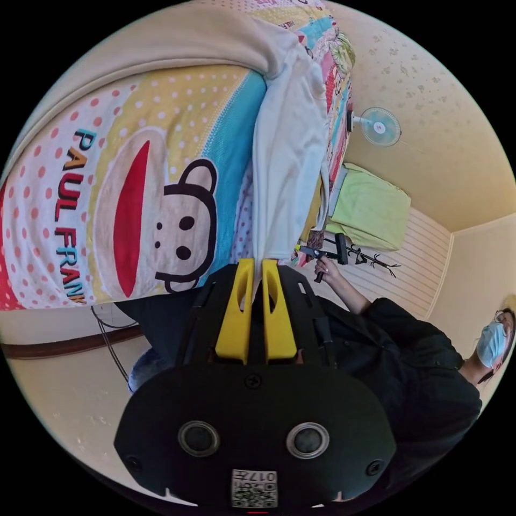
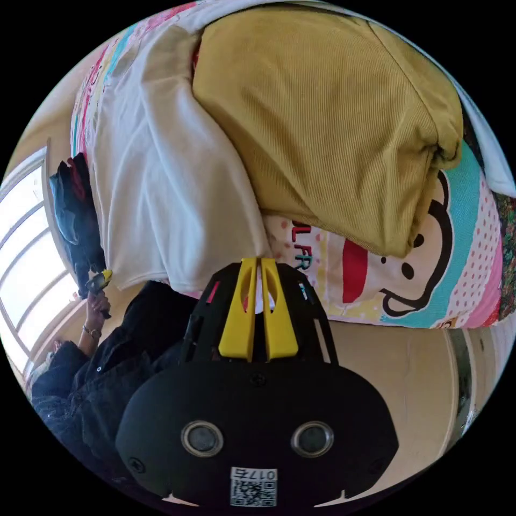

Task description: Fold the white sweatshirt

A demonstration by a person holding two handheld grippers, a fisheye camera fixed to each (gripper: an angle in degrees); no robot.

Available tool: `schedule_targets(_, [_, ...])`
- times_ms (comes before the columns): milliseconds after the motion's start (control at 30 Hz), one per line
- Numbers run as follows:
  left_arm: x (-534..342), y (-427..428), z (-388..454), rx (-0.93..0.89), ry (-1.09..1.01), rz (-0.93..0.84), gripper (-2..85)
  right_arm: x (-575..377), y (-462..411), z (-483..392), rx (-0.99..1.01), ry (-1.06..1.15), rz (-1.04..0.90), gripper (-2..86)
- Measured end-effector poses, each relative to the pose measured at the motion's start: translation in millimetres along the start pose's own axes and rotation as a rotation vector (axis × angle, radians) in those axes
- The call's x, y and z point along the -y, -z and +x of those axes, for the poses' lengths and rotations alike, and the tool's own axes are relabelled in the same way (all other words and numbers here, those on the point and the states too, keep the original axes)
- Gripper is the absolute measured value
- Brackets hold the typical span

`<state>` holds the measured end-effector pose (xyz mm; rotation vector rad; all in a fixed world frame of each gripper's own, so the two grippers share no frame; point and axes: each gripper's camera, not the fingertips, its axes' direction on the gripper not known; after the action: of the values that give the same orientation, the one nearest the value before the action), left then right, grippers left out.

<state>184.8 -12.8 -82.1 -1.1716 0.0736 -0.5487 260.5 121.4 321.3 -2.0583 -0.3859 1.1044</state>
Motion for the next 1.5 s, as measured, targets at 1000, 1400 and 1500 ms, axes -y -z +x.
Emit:
schedule_targets(1000, [99.1,111.2,-232.5,-0.750,0.644,1.082,4.1,-45.6,37.7,-27.9,-0.372,0.047,-0.252,1.9])
schedule_targets(1400, [99.1,125.4,16.0,-0.030,-0.098,1.093,4.0,93.9,21.9,-97.4,-0.125,0.055,0.096,0.5])
schedule_targets(1500, [160.4,63.0,89.6,0.109,-0.336,0.955,3.9,95.2,26.0,-81.0,-0.028,-0.121,0.169,0.4])
